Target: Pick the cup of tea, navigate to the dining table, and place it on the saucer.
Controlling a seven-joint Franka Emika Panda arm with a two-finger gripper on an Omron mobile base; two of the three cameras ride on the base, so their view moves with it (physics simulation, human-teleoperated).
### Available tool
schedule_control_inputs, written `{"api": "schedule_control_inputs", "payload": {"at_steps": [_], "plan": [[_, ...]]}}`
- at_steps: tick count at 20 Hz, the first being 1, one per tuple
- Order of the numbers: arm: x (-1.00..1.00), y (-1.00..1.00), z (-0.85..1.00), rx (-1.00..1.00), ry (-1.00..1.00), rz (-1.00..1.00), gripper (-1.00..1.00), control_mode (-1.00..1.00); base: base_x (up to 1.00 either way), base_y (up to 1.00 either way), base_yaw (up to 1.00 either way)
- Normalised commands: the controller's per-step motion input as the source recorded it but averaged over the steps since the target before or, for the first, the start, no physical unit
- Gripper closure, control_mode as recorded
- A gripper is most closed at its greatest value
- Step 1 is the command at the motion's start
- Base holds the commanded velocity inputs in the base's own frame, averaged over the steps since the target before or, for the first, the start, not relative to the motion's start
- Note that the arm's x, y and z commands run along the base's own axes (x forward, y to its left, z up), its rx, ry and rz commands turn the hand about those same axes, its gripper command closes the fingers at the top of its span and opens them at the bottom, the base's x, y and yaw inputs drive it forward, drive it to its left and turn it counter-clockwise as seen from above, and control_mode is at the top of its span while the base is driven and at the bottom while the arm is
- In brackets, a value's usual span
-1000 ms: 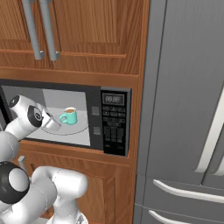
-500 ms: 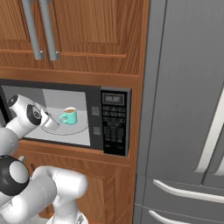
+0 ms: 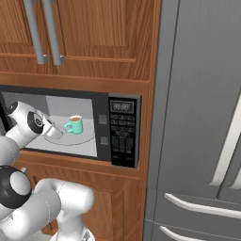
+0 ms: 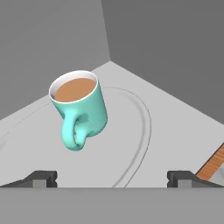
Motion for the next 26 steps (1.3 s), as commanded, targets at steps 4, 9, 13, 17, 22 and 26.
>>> {"api": "schedule_control_inputs", "payload": {"at_steps": [4, 9, 13, 17, 22, 26], "plan": [[0.03, 0.01, 0.00, 0.00, 0.00, 0.00, -1.00, -1.00, 0.00, 0.00, 0.00], [0.16, 0.01, -0.02, 0.00, 0.00, 0.00, -1.00, -1.00, 0.00, 0.00, 0.00], [0.20, 0.08, -0.01, 0.00, 0.00, 0.00, -1.00, -1.00, 0.00, 0.00, 0.00], [0.20, 0.06, -0.03, 0.00, 0.00, 0.00, -1.00, -1.00, 0.00, 0.00, 0.00], [0.14, 0.05, -0.06, 0.00, 0.00, 0.00, -1.00, -1.00, 0.00, 0.00, 0.00], [0.08, 0.00, -0.09, 0.00, 0.00, 0.00, -1.00, -1.00, 0.00, 0.00, 0.00]]}}
